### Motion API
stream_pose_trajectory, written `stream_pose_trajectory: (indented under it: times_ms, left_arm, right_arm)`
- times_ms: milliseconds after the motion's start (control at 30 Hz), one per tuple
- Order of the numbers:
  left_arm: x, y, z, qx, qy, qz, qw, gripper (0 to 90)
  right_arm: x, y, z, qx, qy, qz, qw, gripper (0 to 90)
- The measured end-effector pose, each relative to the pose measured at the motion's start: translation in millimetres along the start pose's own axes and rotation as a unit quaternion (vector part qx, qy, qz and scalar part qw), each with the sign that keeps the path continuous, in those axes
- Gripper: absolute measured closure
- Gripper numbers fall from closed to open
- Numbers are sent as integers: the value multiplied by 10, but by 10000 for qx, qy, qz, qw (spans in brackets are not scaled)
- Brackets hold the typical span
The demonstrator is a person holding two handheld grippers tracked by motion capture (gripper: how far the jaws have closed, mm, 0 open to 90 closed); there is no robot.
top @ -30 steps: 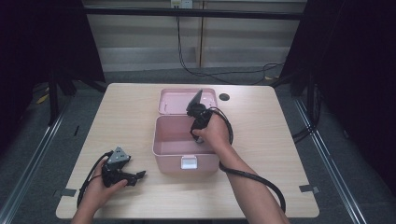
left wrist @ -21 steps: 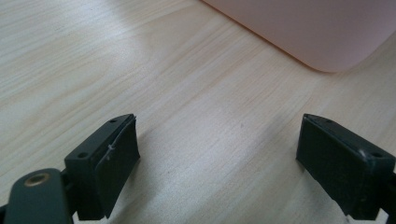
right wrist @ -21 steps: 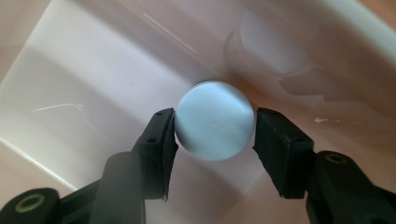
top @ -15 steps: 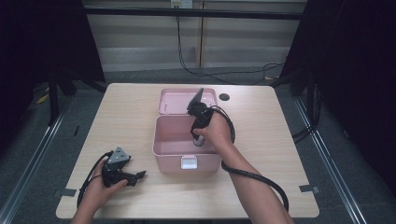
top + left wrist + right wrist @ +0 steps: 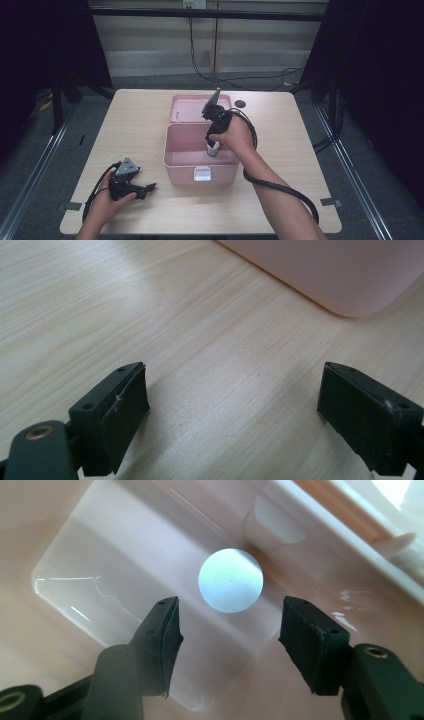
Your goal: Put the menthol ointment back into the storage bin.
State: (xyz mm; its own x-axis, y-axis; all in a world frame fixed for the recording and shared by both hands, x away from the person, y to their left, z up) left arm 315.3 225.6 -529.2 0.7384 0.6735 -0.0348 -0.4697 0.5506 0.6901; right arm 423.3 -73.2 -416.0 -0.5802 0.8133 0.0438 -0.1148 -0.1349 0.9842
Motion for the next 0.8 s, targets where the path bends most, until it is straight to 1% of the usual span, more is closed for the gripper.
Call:
stream_pose_trajectory:
  times_ms: [167,200,233,467,567,700,800]
  left_arm:
    - [-2,-3,0,-2,-13,8,10000,124]
    - [-3,-3,1,-1,-14,18,10000,124]
    - [-2,-2,1,0,-16,18,10000,124]
    - [-3,-2,0,0,-18,18,10000,124]
    - [-2,-1,0,5,-16,12,10000,124]
    - [0,0,0,0,-8,0,10000,123]
    - [0,0,0,-3,-1,13,10000,123]
  right_arm:
    - [33,69,-2,-31,84,85,9999,367]
    - [37,80,-5,-35,137,77,9999,360]
    - [50,97,-7,-36,139,70,9999,358]
    - [107,164,-50,-7,310,178,9994,300]
    - [111,202,-72,-16,366,194,9991,286]
    - [99,267,-94,-61,521,181,9985,267]
    - [88,313,-120,-43,613,169,9980,259]
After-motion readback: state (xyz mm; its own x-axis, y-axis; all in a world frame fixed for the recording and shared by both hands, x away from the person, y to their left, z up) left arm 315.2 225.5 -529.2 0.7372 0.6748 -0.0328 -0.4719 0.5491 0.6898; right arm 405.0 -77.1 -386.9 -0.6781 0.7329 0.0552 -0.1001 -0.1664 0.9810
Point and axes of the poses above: each handheld gripper's, and its own axes: y roughly backward along the jaws, z roughly out of its top, x roughly to its left, the point moved 3 cm from there along -y, roughly forward along the jaws
